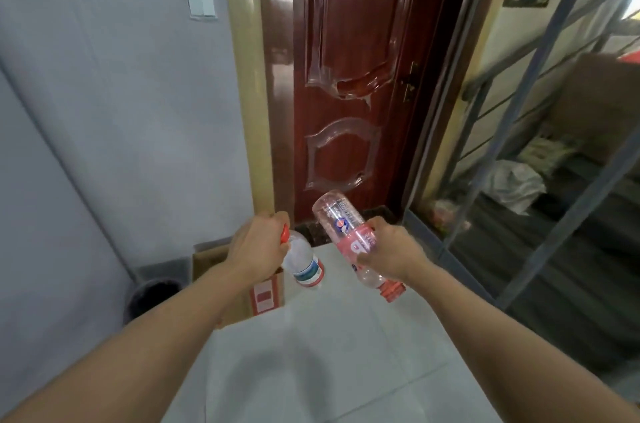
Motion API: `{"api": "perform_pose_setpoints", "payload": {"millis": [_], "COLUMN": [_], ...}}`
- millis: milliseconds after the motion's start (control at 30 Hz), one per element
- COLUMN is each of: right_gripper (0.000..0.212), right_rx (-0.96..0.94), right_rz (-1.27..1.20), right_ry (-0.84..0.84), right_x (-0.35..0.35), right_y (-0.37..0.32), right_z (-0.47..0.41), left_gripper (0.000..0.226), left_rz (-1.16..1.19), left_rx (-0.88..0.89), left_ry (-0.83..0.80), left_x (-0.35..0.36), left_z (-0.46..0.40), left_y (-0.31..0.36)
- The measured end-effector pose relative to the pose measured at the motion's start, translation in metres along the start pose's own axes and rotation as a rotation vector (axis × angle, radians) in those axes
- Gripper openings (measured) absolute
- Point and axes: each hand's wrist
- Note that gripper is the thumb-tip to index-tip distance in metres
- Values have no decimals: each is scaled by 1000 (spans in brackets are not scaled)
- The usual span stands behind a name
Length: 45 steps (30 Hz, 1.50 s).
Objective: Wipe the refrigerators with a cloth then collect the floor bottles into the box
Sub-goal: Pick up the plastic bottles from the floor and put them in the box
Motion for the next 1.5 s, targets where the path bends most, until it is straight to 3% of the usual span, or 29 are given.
{"api": "perform_pose_setpoints", "payload": {"millis": [433,633,833,1200,1500], "right_gripper": [62,59,59,57,54], "right_rx": [-130,-343,-581,-882,-933], "right_rz": [-23,-39,-29,-43,31], "right_ry": [-119,-207,-342,-634,-741], "right_x": [0,22,57,162,257], "right_y": [33,15,-16,-101,-171], "right_z": [-248,-360,-467,-532,-570], "left_gripper": [18,29,24,11,7], "left_rz": [-39,-97,-129,-161,-82], "left_rx": [-140,-329,-651,-1193,-1410], "left_ry": [-4,54,128,213,215], "left_x": [86,116,144,187,242], "left_z": [-212,-272,-313,-306,-316], "left_y": [19,0,-12,-58,-146]}}
Point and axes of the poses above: each hand's wrist, its own z-axis away from the middle knuckle, its own x-axis out of the palm, y = z × x, and after that the axes turned 11 degrees about y, right-handed
